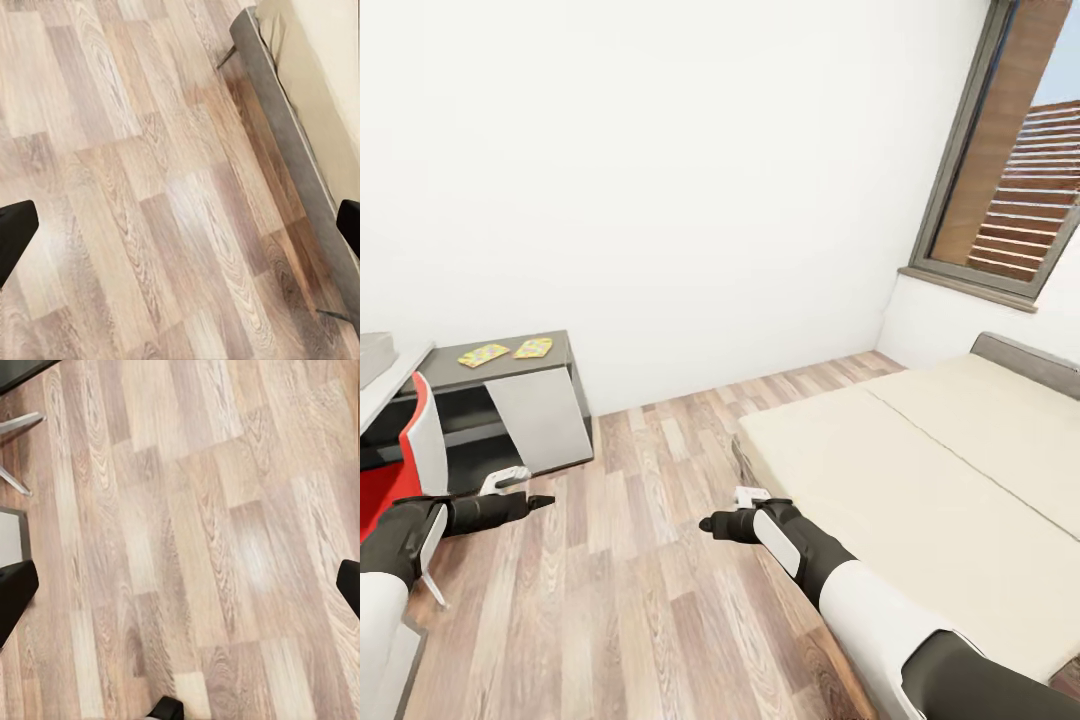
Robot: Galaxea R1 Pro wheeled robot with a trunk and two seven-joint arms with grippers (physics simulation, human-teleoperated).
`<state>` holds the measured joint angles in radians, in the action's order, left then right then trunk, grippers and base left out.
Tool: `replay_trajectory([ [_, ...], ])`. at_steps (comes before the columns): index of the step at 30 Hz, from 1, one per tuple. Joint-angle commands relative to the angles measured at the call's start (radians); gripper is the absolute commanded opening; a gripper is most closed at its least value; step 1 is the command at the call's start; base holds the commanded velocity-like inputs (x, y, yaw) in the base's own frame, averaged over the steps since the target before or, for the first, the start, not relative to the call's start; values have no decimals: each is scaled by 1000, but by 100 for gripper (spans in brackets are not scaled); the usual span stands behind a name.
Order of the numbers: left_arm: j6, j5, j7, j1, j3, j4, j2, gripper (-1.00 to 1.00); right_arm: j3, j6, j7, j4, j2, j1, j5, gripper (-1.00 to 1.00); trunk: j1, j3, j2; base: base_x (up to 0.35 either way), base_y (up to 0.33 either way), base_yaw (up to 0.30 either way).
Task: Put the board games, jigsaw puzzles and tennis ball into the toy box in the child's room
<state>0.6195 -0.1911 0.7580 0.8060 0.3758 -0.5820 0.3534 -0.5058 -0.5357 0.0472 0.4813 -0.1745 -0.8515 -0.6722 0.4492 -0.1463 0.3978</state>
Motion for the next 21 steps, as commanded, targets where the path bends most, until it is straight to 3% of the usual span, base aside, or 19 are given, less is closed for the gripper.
replay_trajectory([
  [1, 5, -10, 9, 1, 6, -1, -1, 100, -4, -1, 5, 0, 0, -1, -6, 100, 1, -2, 2, 93, 278, -262],
  [10, 5, -10, 9, 1, 6, -1, -1, 100, -4, 3, 5, 0, 0, -1, -6, 100, 1, -2, 2, 126, 229, -262],
  [21, 5, -11, 9, 1, 6, -1, -3, 100, -4, 4, 5, 0, 0, -1, -6, 100, 1, -2, 2, 106, 41, -264],
])
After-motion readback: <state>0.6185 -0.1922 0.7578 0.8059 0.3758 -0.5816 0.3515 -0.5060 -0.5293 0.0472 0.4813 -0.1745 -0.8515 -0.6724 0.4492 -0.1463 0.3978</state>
